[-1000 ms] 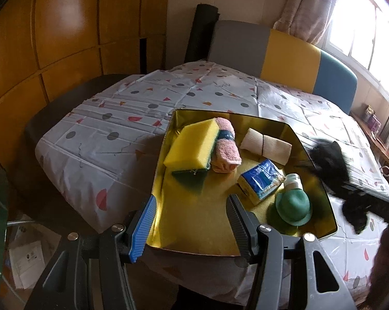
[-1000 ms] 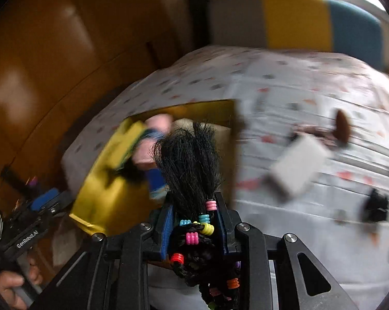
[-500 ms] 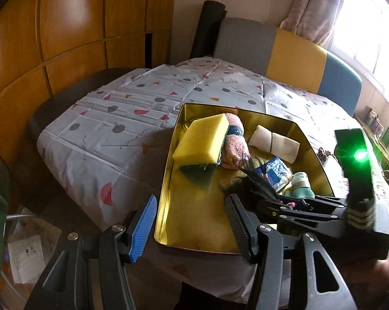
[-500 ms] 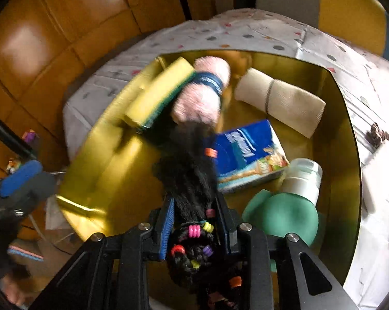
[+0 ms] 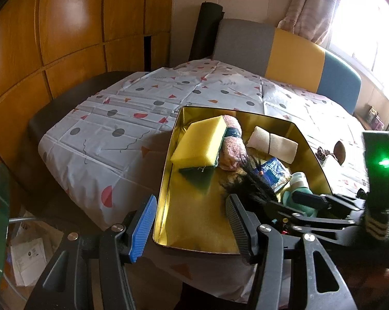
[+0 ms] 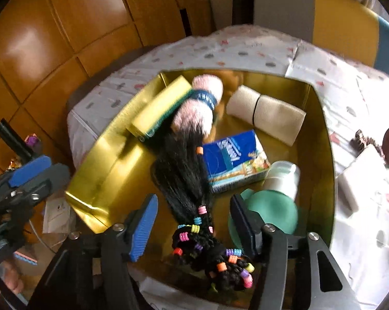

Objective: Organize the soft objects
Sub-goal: 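Carry the hair tuft into the tray and open the right tool, then move the right tool toward the black scrunchie while the left tool grasps the white block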

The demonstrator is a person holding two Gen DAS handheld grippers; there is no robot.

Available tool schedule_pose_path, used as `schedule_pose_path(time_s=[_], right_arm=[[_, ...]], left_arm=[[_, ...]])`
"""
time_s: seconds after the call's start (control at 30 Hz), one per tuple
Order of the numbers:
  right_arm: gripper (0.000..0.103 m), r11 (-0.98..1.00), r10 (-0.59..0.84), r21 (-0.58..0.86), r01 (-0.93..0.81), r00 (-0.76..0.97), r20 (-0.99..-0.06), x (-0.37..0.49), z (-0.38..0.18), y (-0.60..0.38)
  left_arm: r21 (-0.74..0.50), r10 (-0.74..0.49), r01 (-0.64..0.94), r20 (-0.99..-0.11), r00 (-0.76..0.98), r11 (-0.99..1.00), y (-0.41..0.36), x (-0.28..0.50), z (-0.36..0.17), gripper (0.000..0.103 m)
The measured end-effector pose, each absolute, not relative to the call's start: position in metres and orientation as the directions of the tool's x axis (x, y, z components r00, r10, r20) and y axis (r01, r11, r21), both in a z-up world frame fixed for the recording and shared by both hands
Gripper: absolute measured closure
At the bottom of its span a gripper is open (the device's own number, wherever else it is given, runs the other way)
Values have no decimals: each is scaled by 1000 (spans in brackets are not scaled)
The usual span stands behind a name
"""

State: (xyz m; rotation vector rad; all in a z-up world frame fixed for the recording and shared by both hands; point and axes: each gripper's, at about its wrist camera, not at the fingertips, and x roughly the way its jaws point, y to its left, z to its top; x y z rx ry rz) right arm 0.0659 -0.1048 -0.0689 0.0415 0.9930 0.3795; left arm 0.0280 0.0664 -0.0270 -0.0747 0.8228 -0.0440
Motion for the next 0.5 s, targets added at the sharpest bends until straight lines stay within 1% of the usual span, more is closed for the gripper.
schedule_pose_path(time_s=[0.03,0.17,0.23,0.37,0.43,0.5], right_arm=[[39,933,333,207,-293,497,-801,64,-65,-107],[36,939,328,200,-280,546,-771,58,-46,-121],[30,947,304,178,-266,577,-758,53,-37,-132],[27,964,261,161,-213,628,-733,47,-20,-163],[22,975,220,139,-174,658,-720,43,-12,-182],[21,982,186,120,-144,675,-714,40,-8,-199]], left_arm=[[-81,-67,11,-730,680,997,65,28,-26,46],[-66,-63,22,-727,683,998,58,26,-23,46],[-59,-65,31,-723,688,998,55,25,-21,46],[-45,-69,53,-717,694,998,46,25,-16,46],[-38,-73,66,-716,695,997,42,24,-15,46],[-30,-76,77,-714,696,997,37,23,-13,46]])
